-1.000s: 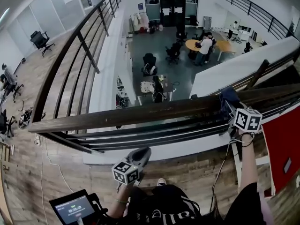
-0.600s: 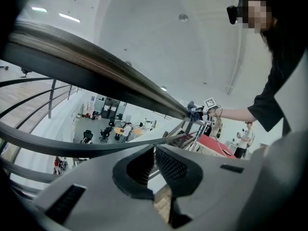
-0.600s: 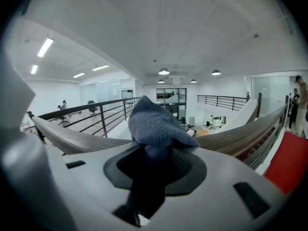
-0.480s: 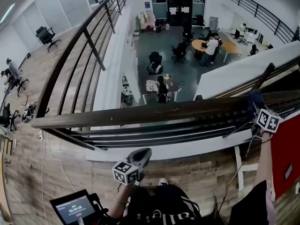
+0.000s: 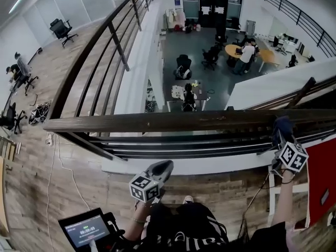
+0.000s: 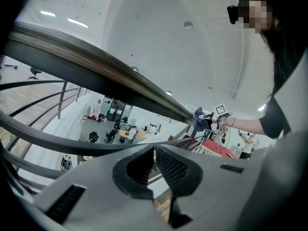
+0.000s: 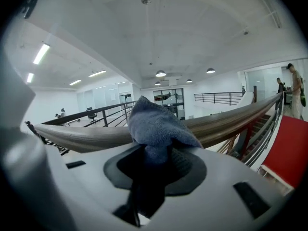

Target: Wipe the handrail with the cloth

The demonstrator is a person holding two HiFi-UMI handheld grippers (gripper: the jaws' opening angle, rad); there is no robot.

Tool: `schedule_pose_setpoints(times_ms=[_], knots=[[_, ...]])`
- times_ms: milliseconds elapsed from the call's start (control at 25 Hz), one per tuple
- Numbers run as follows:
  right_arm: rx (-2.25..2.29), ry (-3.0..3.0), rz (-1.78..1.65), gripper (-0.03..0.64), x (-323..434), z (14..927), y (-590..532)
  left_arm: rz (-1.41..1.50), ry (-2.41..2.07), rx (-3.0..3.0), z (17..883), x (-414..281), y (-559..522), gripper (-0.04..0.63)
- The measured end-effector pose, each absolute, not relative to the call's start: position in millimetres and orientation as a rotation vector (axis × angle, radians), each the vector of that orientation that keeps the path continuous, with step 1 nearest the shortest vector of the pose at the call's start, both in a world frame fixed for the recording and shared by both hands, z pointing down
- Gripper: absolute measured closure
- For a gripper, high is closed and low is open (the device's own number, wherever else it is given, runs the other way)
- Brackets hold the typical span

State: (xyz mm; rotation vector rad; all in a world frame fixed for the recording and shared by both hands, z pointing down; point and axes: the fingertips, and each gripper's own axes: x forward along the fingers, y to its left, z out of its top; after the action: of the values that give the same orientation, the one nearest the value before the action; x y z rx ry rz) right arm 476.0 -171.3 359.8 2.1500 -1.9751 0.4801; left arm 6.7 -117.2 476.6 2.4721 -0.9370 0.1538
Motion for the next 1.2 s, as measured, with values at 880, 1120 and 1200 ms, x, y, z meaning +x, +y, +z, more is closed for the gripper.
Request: schedule_pose_setpoints(times_ms=[880, 1120, 1200], knots=[[1.430, -2.343, 0.799, 0.512, -61, 523, -191, 0.081, -1.155, 2.326, 509, -216, -118, 0.594], [1.237, -2.371, 0.740, 0.512, -205, 546, -207, 0.121, -1.161, 2.300, 540, -279, -107, 0.594], [1.183, -2.379, 0.734, 0.512, -244, 553, -213, 0.135, -1.163, 2.291, 548, -295, -103, 0.594]])
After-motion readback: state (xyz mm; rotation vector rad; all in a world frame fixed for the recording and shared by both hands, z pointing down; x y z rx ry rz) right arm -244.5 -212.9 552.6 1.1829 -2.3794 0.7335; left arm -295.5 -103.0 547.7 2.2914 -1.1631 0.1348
